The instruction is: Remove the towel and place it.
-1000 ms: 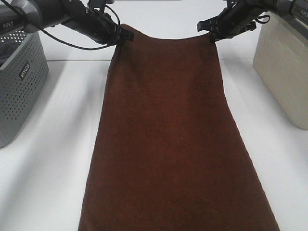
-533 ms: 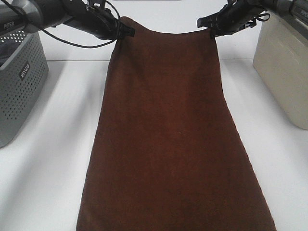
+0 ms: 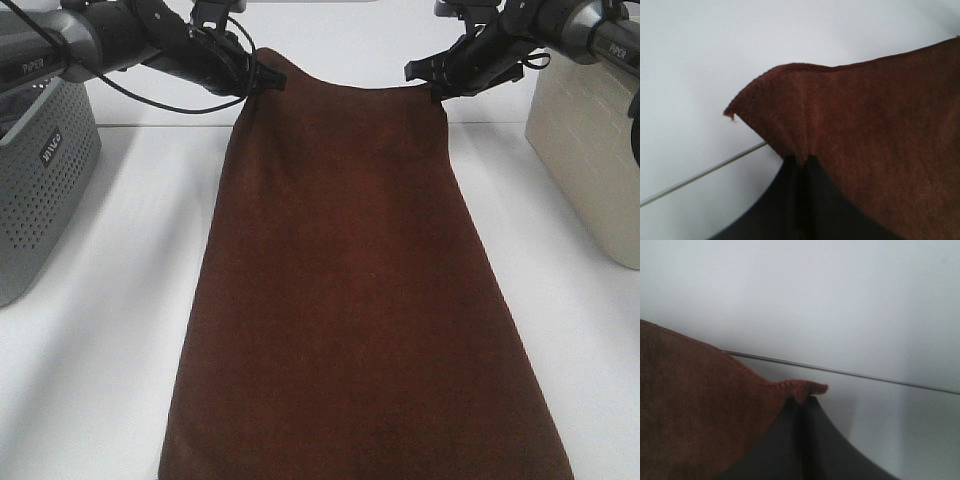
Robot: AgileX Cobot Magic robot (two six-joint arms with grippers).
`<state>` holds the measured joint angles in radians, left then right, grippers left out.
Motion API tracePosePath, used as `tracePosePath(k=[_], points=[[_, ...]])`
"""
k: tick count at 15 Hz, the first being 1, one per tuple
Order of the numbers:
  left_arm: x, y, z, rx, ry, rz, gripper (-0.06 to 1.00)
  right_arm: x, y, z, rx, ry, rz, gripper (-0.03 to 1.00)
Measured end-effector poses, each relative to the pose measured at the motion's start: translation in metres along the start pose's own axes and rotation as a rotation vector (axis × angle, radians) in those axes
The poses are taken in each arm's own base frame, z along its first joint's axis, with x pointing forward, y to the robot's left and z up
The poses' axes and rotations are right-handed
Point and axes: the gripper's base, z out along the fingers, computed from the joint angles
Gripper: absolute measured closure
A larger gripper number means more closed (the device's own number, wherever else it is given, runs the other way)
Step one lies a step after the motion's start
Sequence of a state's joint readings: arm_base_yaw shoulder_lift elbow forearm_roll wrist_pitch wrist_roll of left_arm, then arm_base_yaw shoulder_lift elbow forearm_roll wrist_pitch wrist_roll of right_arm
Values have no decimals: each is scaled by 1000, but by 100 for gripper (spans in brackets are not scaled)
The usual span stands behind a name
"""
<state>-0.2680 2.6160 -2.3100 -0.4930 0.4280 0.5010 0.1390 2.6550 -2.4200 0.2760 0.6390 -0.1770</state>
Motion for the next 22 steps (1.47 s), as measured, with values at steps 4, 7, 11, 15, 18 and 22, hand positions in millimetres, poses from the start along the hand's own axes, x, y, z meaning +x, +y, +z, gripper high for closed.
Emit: tracePosePath(k=[4,7,11,15,18,22], points=[[17,4,14,-19,6,-7,94,11,-4,15,7,0,7,96],[21,7,20,-49,-34,-10,94,13,-5,20,12,-35,16,96],[24,9,24,-63,-48,-11,94,9,-6,20,16,-79,23,96],[25,9,25,-64,-47,-5,94,9,-6,20,14,-81,26,96],[25,10,25,-66,-49,11,94,8,-6,20,17,-94,26,96],[26,10,26,-74,-58,18,94,8,-6,20,18,-98,25,96]])
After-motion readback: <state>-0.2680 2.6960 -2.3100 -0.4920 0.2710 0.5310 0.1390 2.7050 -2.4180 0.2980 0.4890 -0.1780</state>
